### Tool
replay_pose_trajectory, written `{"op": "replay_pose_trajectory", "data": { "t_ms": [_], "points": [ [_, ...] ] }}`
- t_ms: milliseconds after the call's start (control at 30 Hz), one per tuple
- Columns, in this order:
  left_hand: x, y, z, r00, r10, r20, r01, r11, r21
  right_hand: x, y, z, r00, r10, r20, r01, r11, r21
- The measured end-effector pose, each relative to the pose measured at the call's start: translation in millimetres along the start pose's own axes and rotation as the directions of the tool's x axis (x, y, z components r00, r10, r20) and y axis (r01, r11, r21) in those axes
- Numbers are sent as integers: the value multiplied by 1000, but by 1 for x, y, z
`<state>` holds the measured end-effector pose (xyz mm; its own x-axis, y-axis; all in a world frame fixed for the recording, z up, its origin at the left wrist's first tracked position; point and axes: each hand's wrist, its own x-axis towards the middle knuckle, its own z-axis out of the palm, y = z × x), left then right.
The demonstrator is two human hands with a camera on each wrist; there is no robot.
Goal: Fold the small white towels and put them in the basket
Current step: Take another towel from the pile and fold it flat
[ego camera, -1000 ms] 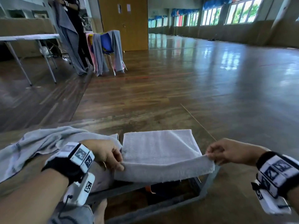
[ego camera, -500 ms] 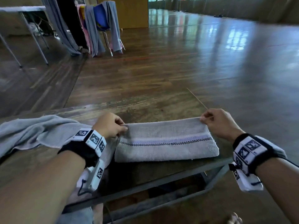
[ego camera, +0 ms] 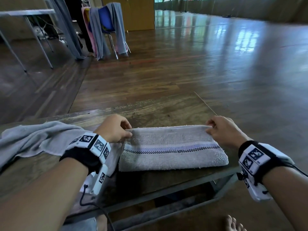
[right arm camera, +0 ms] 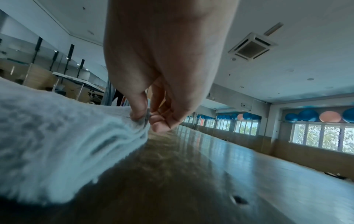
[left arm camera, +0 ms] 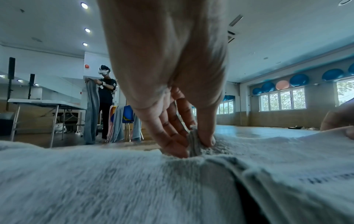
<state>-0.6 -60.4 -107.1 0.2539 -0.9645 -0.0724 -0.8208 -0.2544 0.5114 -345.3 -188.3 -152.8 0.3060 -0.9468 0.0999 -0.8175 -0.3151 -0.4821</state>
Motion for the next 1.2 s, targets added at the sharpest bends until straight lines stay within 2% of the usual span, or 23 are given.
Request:
{"op": "replay_pose_trajectory", "data": {
  "t_ms": [67, 167, 233, 333, 400, 433, 467, 500, 533, 567, 600, 633, 667, 767, 833, 967, 1200],
  "points": [
    [-4, 4, -6, 999, 32, -18, -32, 999, 17, 1, -5, -7, 1000, -25, -1, 25, 995, -96],
    [-9, 13, -18, 983, 133, -129, -126, 990, 64, -2, -18, -22, 986, -86, -144, 75, 994, -80],
    [-14, 19, -27, 934, 200, -295, -191, 980, 57, -4, -25, -35, 940, -137, -312, 130, 991, -44],
    [-23, 26, -39, 801, 267, -535, -291, 956, 42, -11, -33, -54, 831, -133, -541, 193, 980, 56],
    [-29, 28, -42, 756, 303, -580, -361, 933, 16, -18, -35, -59, 784, -117, -610, 227, 968, 106],
    [-31, 28, -41, 767, 311, -562, -374, 928, 3, -21, -34, -59, 779, -117, -616, 231, 967, 110],
    [-32, 26, -39, 802, 306, -512, -358, 934, -2, -24, -31, -56, 795, -126, -593, 229, 968, 101],
    [-32, 22, -36, 860, 282, -425, -311, 950, 2, -27, -27, -53, 842, -140, -521, 219, 972, 91],
    [-32, 17, -32, 925, 233, -299, -238, 971, 20, -30, -21, -49, 913, -147, -381, 190, 979, 78],
    [-31, 12, -27, 976, 162, -147, -156, 986, 51, -33, -14, -43, 974, -133, -183, 144, 989, 46],
    [-31, 7, -19, 996, 85, 1, -84, 993, 84, -37, -8, -37, 995, -95, 23, 95, 995, -4],
    [-30, 2, -12, 994, 20, 105, -31, 994, 107, -39, -2, -30, 985, -52, 163, 60, 997, -44],
    [-29, -1, -4, 988, -25, 150, 7, 993, 117, -41, 3, -24, 978, -16, 206, 27, 998, -53],
    [-22, 0, 12, 990, -112, 86, 96, 981, 170, -39, 5, -15, 994, 71, 87, -75, 996, 46],
    [-18, 5, 18, 987, -159, 28, 150, 967, 207, -36, 3, -10, 990, 106, 93, -110, 993, 41],
    [-17, 9, 24, 974, -226, -14, 223, 947, 230, -36, 1, -6, 982, 148, 117, -150, 989, 9],
    [-13, 11, 22, 956, -293, -7, 280, 908, 313, -41, -6, -16, 975, 219, 32, -220, 975, 20]
  ]
}}
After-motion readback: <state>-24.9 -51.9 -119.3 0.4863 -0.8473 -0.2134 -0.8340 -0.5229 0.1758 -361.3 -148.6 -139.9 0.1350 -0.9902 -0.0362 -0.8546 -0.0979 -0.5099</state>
